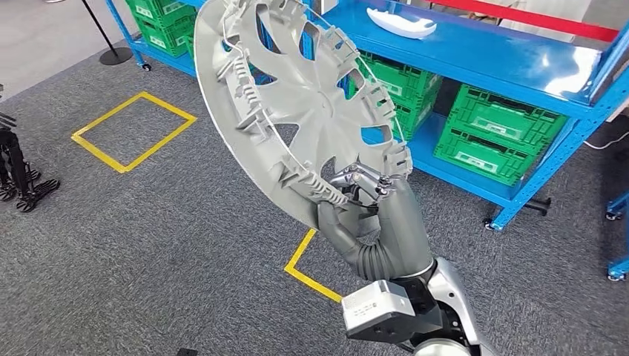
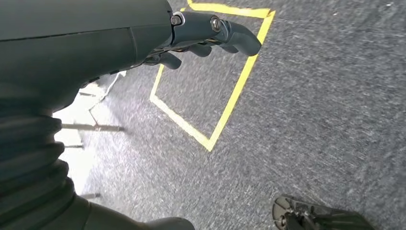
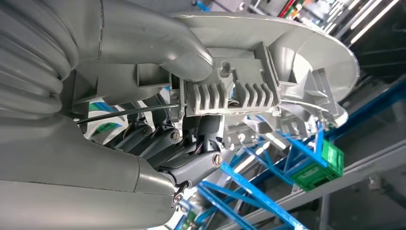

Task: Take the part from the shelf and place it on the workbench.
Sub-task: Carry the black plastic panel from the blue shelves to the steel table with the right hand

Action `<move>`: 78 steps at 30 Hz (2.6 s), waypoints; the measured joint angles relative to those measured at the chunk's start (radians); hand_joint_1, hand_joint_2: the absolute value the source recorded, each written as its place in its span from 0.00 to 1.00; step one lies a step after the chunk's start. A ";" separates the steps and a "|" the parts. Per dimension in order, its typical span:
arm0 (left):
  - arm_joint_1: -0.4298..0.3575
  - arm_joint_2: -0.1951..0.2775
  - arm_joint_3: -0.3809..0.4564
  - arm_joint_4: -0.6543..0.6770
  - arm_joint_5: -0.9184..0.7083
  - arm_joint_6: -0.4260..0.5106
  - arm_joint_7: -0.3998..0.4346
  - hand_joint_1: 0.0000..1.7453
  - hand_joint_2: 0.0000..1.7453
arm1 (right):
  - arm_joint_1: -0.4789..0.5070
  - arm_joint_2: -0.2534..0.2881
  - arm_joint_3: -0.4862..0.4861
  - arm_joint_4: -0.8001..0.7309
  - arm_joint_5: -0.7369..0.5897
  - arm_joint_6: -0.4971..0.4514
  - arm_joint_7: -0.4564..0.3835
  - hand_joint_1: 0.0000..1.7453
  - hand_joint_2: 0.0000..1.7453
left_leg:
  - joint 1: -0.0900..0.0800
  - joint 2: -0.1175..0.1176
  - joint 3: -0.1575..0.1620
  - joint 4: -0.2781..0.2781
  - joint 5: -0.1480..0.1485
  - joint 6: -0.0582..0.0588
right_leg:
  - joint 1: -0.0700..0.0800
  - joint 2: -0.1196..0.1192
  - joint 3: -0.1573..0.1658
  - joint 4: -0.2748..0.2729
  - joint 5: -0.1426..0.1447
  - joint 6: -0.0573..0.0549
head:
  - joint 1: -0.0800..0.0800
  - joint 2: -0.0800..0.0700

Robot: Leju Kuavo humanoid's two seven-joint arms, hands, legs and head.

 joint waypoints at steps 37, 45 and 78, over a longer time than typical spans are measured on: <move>0.004 0.007 0.001 0.001 -0.023 0.002 -0.005 0.00 1.00 | -0.008 -0.043 -0.006 0.008 -0.029 -0.025 -0.009 1.00 1.00 | -0.006 0.083 -0.062 0.122 -0.068 -0.025 | 0.001 -0.048 0.001 -0.006 0.005 -0.037 | -0.013 0.000; -0.001 0.007 0.000 0.000 -0.034 0.002 0.000 0.00 1.00 | -0.017 -0.049 -0.004 0.012 -0.031 -0.034 0.013 1.00 1.00 | -0.024 0.174 -0.019 0.036 -0.003 0.005 | 0.013 -0.142 0.016 -0.009 -0.010 -0.035 | -0.015 0.000; -0.002 0.008 0.001 0.000 -0.035 -0.002 0.000 0.00 1.00 | -0.008 -0.027 0.007 0.000 0.014 -0.017 0.042 1.00 1.00 | -0.019 0.166 -0.004 0.006 0.005 0.004 | 0.010 -0.142 0.021 -0.017 0.000 -0.011 | -0.019 0.000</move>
